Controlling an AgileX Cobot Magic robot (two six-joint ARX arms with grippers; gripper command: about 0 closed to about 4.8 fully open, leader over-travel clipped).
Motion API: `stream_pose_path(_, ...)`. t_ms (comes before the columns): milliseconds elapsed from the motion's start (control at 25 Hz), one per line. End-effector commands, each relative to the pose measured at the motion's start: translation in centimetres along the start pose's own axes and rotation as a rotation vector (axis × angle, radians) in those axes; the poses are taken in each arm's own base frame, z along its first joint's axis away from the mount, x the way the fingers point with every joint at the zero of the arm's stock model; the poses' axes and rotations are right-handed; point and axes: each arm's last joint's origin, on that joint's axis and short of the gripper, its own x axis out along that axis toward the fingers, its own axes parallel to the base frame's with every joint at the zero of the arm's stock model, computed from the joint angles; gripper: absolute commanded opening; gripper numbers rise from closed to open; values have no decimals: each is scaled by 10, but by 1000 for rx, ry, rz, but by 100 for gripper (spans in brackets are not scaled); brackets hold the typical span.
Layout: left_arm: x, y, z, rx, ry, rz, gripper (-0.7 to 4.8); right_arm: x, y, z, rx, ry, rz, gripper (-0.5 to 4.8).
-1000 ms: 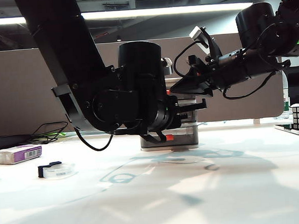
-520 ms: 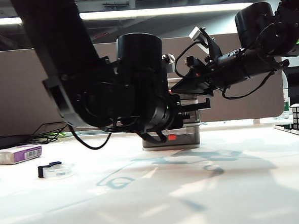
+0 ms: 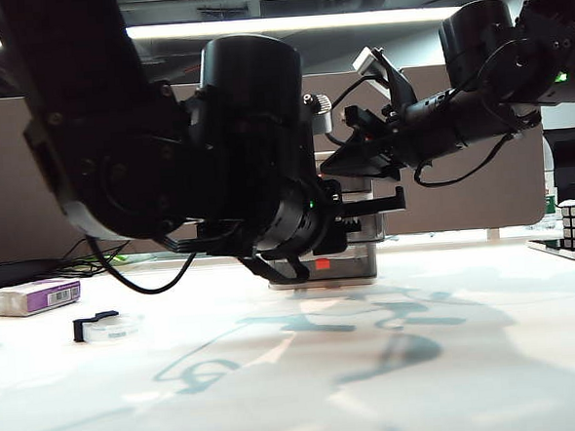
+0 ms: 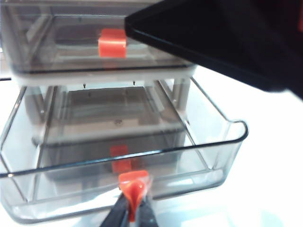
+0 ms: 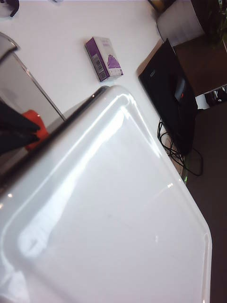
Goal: Open the second layer of the drawer on the table, pick up the transparent tape on the table and put it in, and finally close the drawer.
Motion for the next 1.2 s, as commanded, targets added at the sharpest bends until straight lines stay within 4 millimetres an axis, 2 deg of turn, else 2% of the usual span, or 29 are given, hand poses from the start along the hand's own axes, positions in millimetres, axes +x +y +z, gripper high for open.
stream_pose_path(40,-11,-4,-7,-9,18,6,-5,0,0,3,-2,-5,2,-5)
stream_pose_path(240,-21,-3,-15,-9,35,1,-5,0,1,2,4,6,9,-5)
stream_pose_path(280,-23,-2,-15,-7,37,1,14,0,1,2,4,7,29,-5)
stream_pose_path(400,-25,0,-11,-10,31,-1,183,0,1,2,5,9,37,-5)
stream_pose_path(480,-28,1,-8,-11,29,-8,227,0,2,2,5,10,52,-5)
stream_pose_path(680,-46,6,0,27,71,-19,226,0,2,1,10,12,55,-5)
stream_pose_path(880,-83,23,17,103,157,-31,226,-1,4,1,24,28,113,-5)
stream_pose_path(920,-100,36,26,142,201,-27,225,-1,4,0,33,35,140,-5)
stream_pose_path(1040,-121,57,40,204,286,-49,224,-2,8,3,62,37,208,-5)
stream_pose_path(1120,-131,74,53,229,350,-112,203,-4,11,7,60,34,251,-5)
stream_pose_path(1160,-136,89,62,217,392,-146,179,-7,15,14,59,28,298,-5)
stream_pose_path(1200,-138,100,67,220,412,-153,179,-9,17,17,62,24,312,-5)
